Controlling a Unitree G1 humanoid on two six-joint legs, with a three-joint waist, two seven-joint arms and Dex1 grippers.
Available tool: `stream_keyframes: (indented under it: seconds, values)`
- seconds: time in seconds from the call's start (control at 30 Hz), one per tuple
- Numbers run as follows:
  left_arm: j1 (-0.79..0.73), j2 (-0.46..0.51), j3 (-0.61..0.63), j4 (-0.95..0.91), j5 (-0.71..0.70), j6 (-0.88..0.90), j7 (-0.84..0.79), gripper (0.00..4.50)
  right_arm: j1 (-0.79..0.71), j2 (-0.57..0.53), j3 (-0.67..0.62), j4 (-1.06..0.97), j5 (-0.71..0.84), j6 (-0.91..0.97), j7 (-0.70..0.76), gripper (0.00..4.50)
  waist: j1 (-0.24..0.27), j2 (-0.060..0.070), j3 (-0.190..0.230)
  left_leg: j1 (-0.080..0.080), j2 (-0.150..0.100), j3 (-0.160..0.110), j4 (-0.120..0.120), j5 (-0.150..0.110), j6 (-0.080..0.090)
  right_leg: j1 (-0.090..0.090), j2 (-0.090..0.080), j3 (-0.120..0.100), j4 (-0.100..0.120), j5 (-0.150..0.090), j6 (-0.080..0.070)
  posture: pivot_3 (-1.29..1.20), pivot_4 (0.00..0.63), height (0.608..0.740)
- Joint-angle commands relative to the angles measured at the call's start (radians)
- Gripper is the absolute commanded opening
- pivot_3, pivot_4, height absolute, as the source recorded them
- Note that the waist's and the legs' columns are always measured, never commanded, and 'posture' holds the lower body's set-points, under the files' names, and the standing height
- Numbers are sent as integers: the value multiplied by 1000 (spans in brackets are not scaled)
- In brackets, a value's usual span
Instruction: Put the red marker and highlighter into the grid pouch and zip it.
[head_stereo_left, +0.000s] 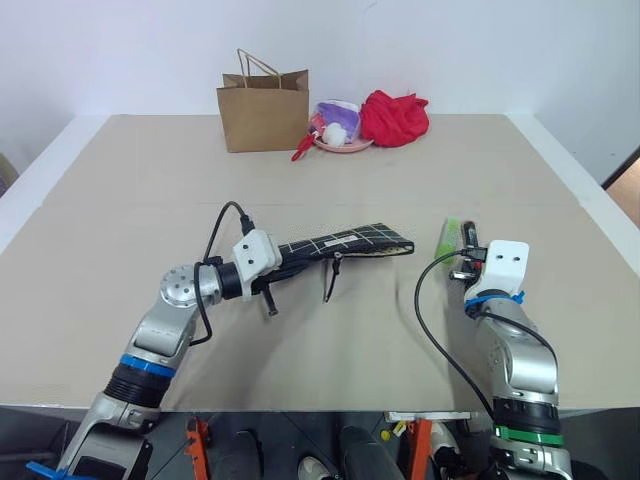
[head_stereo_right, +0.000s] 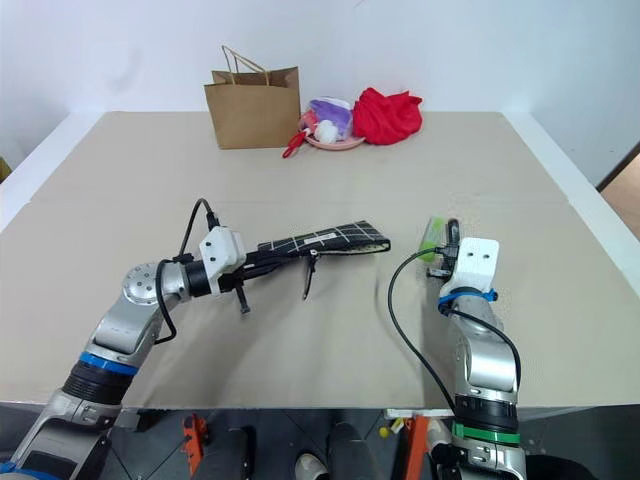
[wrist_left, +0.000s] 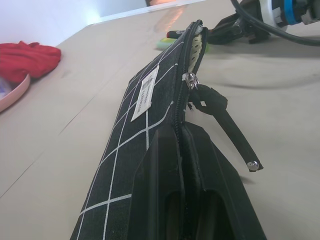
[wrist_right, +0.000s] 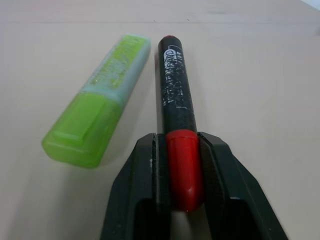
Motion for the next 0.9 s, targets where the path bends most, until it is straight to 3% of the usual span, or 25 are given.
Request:
stream_keyframes:
  seconds: [0.03,0.37,0.57,0.9]
  values:
    - [-3,7,22,-43,-13,1,6,0,7,-3,-12,-4,-12,-10,-10,522,0,0,0,0,0,0,0,0,0,0,0,0,0,0,0,0,150,740]
    - [-7,5,26,-45,-16,7,4,0,61,-18,-38,-92,-27,13,-27,522,3,0,0,0,0,0,0,0,0,0,0,0,0,0,0,0,150,740]
    - [-19,16,39,-62,-92,58,-63,0,220,-245,-51,-371,37,22,248,522,-1,1,0,-2,-2,-1,0,0,0,-1,-1,0,0,-2,1,0,150,740]
    - [-48,17,25,-43,-100,59,-103,0,324,-551,-85,-396,119,-268,715,522,-5,0,1,1,-2,-1,3,0,0,2,-1,1,0,-3,-3,0,150,740]
